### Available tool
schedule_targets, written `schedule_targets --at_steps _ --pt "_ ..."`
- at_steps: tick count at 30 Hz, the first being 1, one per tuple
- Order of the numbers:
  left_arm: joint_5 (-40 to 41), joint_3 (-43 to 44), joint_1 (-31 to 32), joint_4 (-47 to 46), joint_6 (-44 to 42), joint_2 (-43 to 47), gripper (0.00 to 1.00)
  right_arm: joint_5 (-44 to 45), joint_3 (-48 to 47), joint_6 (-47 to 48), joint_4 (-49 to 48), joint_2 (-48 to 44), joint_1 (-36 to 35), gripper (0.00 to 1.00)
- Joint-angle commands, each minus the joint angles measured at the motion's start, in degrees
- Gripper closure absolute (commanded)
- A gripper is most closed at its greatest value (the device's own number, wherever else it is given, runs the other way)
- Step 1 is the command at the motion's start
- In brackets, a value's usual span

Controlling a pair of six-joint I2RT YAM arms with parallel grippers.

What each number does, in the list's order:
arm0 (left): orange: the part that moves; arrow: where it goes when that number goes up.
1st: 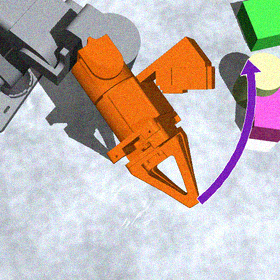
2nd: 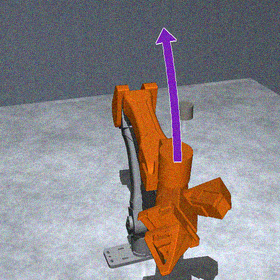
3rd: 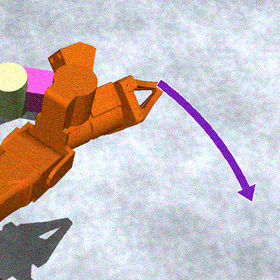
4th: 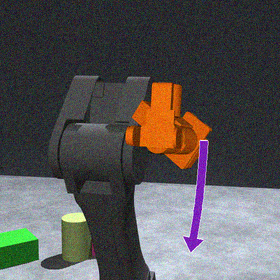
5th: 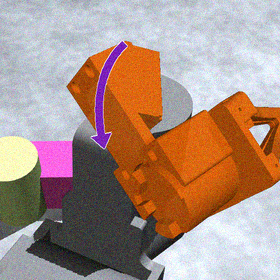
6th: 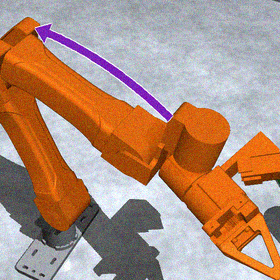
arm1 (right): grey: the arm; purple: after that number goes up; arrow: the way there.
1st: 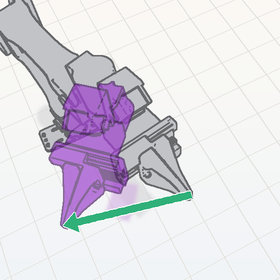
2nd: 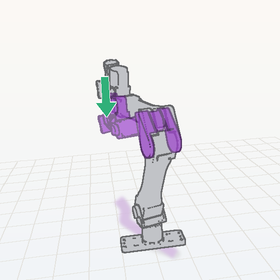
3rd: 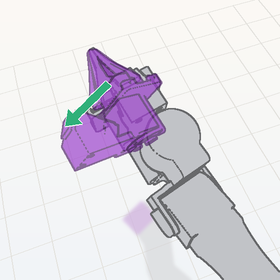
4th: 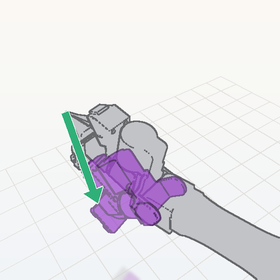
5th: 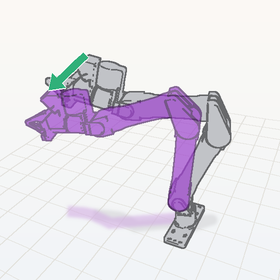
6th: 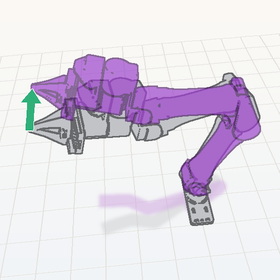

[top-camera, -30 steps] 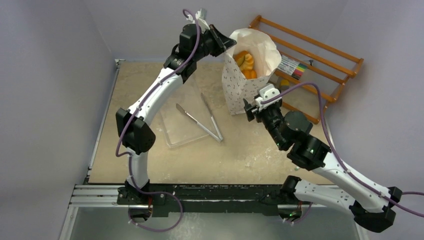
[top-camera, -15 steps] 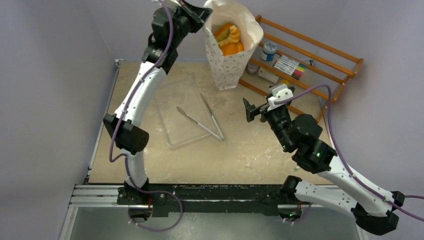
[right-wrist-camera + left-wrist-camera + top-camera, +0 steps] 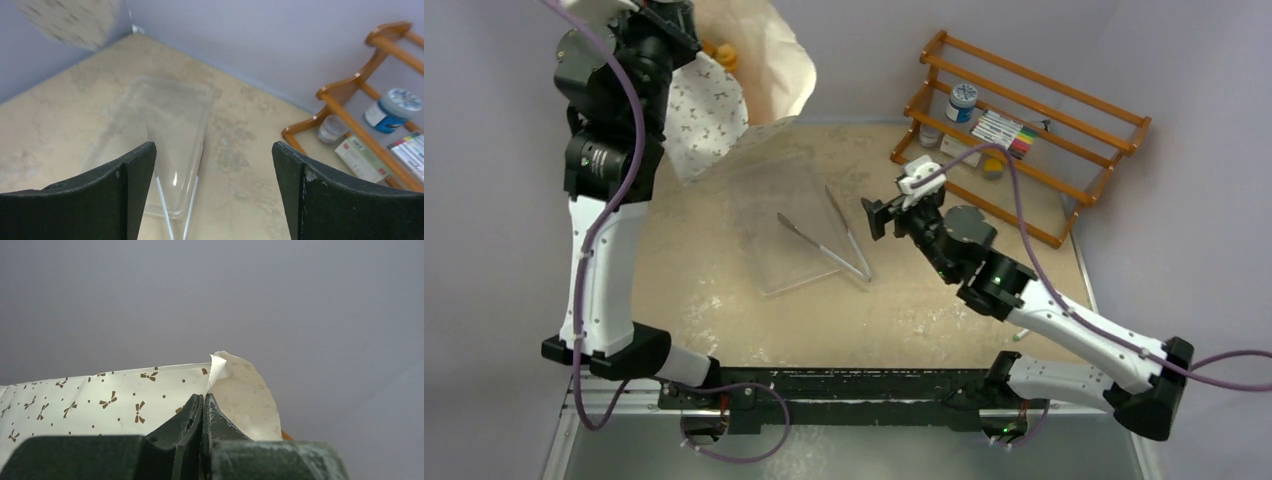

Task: Take the fake bread out of the paper bag
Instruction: Place the paper bag at the center of the board.

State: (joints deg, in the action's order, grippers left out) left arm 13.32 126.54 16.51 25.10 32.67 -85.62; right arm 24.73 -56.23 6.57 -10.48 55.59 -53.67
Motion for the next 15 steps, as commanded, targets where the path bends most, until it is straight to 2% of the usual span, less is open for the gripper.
schedule_targets --at_steps 1,5,9,15 --pt "12.69 0.12 -0.17 2.14 -11.47 4.68 1.0 -2.35 -3.86 -1.79 0.48 6.62 -0.07 0.13" --pt "18.52 -6.66 -0.16 5.49 -15.28 8.98 1.0 -3.74 -2.03 -2.17 -1.53 10.72 0.48 0.13" --pt "21.4 -18.31 -0.17 4.8 -16.64 14.8 1.0 -6.4 -0.79 -2.3 -2.12 14.62 2.34 0.12" --pt "24.92 -33.18 -0.12 3.75 -17.45 21.49 1.0 -14.64 0.33 -3.78 -3.18 18.45 7.12 0.09"
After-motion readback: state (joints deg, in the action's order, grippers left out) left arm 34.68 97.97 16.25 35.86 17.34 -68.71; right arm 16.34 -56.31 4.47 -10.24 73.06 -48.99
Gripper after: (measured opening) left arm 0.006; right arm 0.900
